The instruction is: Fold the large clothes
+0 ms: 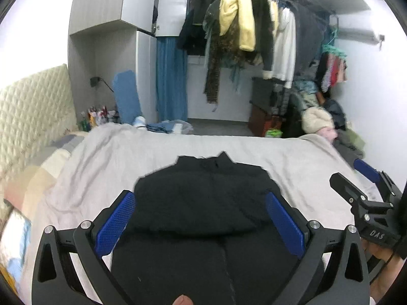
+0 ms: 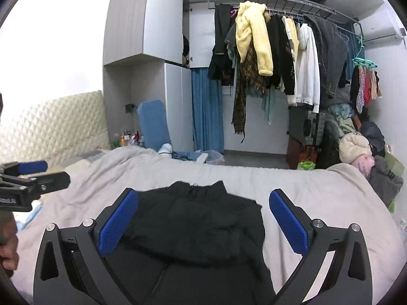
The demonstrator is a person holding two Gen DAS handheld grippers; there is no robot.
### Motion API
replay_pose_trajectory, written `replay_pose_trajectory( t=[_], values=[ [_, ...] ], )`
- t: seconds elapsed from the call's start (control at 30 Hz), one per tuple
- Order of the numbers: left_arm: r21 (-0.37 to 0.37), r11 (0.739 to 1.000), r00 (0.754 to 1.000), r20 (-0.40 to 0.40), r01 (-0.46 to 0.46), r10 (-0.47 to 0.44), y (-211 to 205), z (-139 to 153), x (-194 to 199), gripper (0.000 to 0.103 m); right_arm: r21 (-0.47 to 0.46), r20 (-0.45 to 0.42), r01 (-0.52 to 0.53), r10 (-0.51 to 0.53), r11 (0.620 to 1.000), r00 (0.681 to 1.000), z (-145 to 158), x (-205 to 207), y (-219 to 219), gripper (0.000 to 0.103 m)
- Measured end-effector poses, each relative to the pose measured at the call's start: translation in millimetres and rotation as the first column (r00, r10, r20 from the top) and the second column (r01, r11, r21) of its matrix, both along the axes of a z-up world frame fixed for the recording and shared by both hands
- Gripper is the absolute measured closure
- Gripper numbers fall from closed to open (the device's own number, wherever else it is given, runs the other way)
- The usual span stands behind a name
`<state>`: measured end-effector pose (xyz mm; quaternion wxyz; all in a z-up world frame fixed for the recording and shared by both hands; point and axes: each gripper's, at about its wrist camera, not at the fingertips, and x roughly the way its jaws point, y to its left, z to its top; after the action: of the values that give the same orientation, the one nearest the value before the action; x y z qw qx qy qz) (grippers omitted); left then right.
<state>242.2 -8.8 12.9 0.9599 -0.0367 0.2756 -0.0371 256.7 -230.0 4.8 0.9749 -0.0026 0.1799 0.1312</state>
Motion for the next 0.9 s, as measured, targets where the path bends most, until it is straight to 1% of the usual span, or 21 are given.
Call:
replay_pose_trajectory(
  t=[0.07, 0.17, 0.27, 0.33, 0.43, 0.5, 0.57, 0.7, 0.83, 0.9],
  values=[
    [0.008, 1.000, 1.000, 0.008, -0.002, 0.002, -1, 0, -27, 0.000, 0.019, -0.015, -0.005, 0.005, 1.000, 1.000, 5, -26, -8, 0.000],
    [0.030, 1.000, 1.000, 0.001, 0.007, -0.007, 0, -6, -64, 0.000, 0.054, -0.041, -0.009, 0.012, 0.998, 0.999, 1, -55, -21, 0.000],
    [0.048, 0.999, 1.000, -0.031, 0.000, 0.002, 7, -18, -90, 0.000, 0.074, -0.071, -0.017, 0.022, 0.997, 0.997, -9, -73, -30, 0.000],
    [0.031, 1.000, 0.999, -0.050, 0.000, 0.002, 16, -30, -103, 0.000, 0.081, -0.091, -0.022, 0.029, 0.996, 0.995, -21, -83, -35, 0.000],
    [-0.017, 1.000, 0.996, -0.093, 0.002, -0.004, 33, -47, -112, 0.000, 0.095, -0.132, -0.031, 0.044, 0.995, 0.990, -40, -91, -41, 0.000],
    [-0.059, 0.998, 0.990, -0.139, -0.001, -0.008, 45, -65, -118, 0.000, 0.103, -0.166, -0.036, 0.053, 0.994, 0.985, -53, -95, -44, 0.000],
    [-0.074, 0.997, 0.985, -0.172, -0.011, -0.002, 55, -83, -116, 0.000, 0.106, -0.212, -0.036, 0.058, 0.994, 0.976, -70, -92, -45, 0.000],
    [-0.097, 0.994, 0.965, -0.261, -0.040, 0.013, 74, -126, -107, 0.000, 0.118, -0.287, -0.044, 0.076, 0.992, 0.955, -98, -92, -46, 0.000],
    [-0.135, 0.989, 0.948, -0.319, -0.067, 0.021, 91, -163, -99, 0.000, 0.127, -0.351, -0.047, 0.090, 0.991, 0.932, -121, -87, -48, 0.000],
    [-0.145, 0.986, 0.934, -0.357, -0.085, 0.028, 100, -183, -95, 0.000, 0.131, -0.378, -0.049, 0.096, 0.990, 0.921, -130, -87, -50, 0.000]
  ],
)
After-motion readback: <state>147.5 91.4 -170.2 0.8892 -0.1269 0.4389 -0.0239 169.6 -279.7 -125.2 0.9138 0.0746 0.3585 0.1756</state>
